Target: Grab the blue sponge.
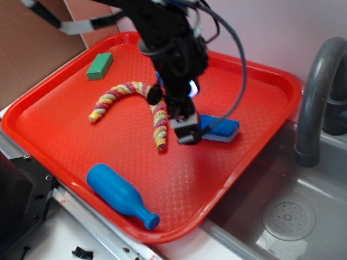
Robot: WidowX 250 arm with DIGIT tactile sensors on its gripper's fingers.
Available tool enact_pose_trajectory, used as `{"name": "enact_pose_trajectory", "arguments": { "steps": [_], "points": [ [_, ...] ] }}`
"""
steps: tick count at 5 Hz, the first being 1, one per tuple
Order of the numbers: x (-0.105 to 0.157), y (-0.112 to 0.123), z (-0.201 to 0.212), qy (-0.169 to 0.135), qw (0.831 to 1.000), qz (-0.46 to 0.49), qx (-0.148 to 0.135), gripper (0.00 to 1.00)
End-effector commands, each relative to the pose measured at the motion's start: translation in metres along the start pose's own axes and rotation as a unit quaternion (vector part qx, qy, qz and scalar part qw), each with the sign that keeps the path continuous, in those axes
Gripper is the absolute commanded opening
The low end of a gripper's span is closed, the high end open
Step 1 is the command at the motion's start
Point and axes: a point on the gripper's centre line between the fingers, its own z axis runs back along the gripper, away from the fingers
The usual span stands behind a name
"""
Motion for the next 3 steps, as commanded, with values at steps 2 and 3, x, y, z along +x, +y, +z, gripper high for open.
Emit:
{"name": "enact_pose_trajectory", "arguments": {
  "steps": [2, 3],
  "points": [
    [0.0186, -0.0203, -0.0261, 0.033, 0.995, -0.094, -0.025, 0.00],
    [0.0171, -0.0172, -0.0264, 0.039, 0.995, -0.087, -0.021, 0.00]
  ]
}}
